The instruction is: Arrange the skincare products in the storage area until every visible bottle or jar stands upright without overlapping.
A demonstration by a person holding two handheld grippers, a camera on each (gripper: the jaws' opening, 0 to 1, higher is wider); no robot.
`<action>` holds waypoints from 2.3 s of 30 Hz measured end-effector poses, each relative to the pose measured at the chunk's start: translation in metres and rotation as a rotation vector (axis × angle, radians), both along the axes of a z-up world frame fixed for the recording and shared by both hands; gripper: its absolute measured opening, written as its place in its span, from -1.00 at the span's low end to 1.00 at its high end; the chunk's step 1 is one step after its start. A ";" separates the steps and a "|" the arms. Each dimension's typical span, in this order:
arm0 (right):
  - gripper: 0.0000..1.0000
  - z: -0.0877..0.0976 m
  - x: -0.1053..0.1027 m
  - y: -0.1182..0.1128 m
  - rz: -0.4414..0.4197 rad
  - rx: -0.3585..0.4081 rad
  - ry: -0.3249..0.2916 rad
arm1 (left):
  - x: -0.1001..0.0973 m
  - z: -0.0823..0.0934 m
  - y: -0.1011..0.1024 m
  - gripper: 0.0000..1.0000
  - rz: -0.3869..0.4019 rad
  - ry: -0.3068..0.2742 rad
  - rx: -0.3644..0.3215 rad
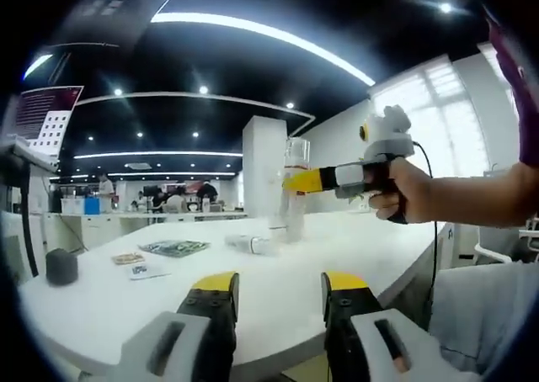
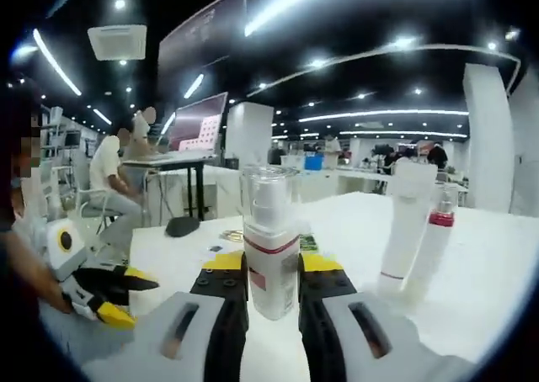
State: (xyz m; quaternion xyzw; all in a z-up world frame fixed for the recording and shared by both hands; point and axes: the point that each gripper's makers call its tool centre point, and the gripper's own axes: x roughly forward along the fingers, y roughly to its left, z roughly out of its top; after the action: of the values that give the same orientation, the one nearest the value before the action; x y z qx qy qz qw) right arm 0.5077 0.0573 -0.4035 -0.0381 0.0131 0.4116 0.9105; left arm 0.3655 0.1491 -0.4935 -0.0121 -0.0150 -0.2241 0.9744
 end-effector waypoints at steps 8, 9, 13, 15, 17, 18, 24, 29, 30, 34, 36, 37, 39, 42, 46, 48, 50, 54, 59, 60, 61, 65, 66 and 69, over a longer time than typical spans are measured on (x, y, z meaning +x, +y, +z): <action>-0.60 0.000 0.074 -0.052 -0.188 0.126 -0.043 | 0.002 -0.001 0.004 -0.11 0.024 0.003 -0.004; -0.60 -0.002 0.080 -0.058 -0.206 0.116 -0.039 | 0.002 -0.001 0.004 -0.11 0.025 0.005 -0.003; -0.60 -0.003 0.093 -0.060 -0.213 0.132 -0.038 | 0.005 -0.004 0.003 -0.11 0.029 0.014 0.012; -0.60 -0.008 0.091 -0.044 -0.118 0.092 -0.075 | 0.007 -0.005 0.003 -0.11 0.026 0.019 0.010; -0.60 -0.017 0.090 -0.040 -0.094 0.008 -0.099 | 0.006 -0.005 0.003 -0.11 0.025 0.023 0.008; -0.60 -0.021 0.090 -0.040 -0.099 -0.003 -0.104 | 0.005 -0.005 0.003 -0.11 0.025 0.023 0.007; -0.60 -0.039 0.096 -0.045 -0.136 0.005 -0.080 | 0.004 -0.005 0.006 -0.11 0.035 0.026 0.004; -0.60 -0.045 0.098 -0.032 -0.100 -0.067 -0.076 | 0.004 -0.007 0.005 -0.12 0.031 0.030 0.007; -0.60 -0.044 0.099 -0.029 -0.091 -0.062 -0.081 | 0.005 -0.007 0.004 -0.12 0.029 0.032 0.006; -0.59 -0.050 0.110 -0.028 -0.105 -0.080 -0.062 | 0.006 -0.007 0.000 -0.12 0.016 0.035 0.002; -0.59 -0.050 0.112 -0.027 -0.108 -0.088 -0.066 | 0.007 -0.008 -0.003 -0.12 0.008 0.036 0.011; -0.59 -0.051 0.112 -0.027 -0.111 -0.098 -0.063 | 0.007 -0.009 -0.004 -0.12 0.004 0.038 0.017; -0.59 -0.053 0.109 -0.028 -0.105 -0.113 -0.064 | 0.008 -0.009 -0.004 -0.13 0.004 0.033 0.023; -0.59 -0.055 0.108 -0.030 -0.110 -0.105 -0.041 | 0.008 -0.007 -0.005 -0.13 0.001 0.029 0.018; -0.59 -0.054 0.109 -0.034 -0.125 -0.088 -0.029 | 0.008 -0.007 -0.005 -0.13 -0.002 0.027 0.019; -0.59 -0.054 0.109 -0.034 -0.126 -0.094 -0.036 | 0.009 -0.008 -0.005 -0.14 -0.002 0.028 0.018; -0.58 -0.053 0.108 -0.032 -0.123 -0.122 -0.074 | 0.009 -0.008 -0.005 -0.14 -0.002 0.027 0.019; -0.57 -0.053 0.106 -0.030 -0.116 -0.129 -0.083 | 0.008 -0.008 -0.005 -0.14 -0.002 0.030 0.023; -0.56 -0.060 0.107 -0.030 -0.119 -0.158 -0.067 | 0.008 -0.009 -0.006 -0.14 -0.002 0.032 0.029; -0.56 -0.061 0.106 -0.028 -0.118 -0.168 -0.070 | 0.008 -0.009 -0.006 -0.14 -0.003 0.033 0.031; -0.56 -0.061 0.105 -0.028 -0.114 -0.170 -0.073 | 0.008 -0.009 -0.006 -0.14 -0.003 0.034 0.033; -0.56 -0.061 0.105 -0.028 -0.111 -0.169 -0.070 | 0.007 -0.010 -0.007 -0.15 -0.004 0.035 0.038; -0.56 -0.061 0.105 -0.029 -0.113 -0.164 -0.064 | 0.007 -0.010 -0.007 -0.15 -0.004 0.035 0.039; -0.57 -0.060 0.104 -0.031 -0.104 -0.131 -0.035 | 0.007 -0.010 -0.006 -0.15 -0.003 0.038 0.040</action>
State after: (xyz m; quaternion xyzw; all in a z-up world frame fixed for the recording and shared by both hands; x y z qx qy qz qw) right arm 0.6113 0.0267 -0.4634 -0.1041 0.0259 0.3610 0.9264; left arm 0.3725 0.1429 -0.5040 0.0034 0.0079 -0.2254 0.9742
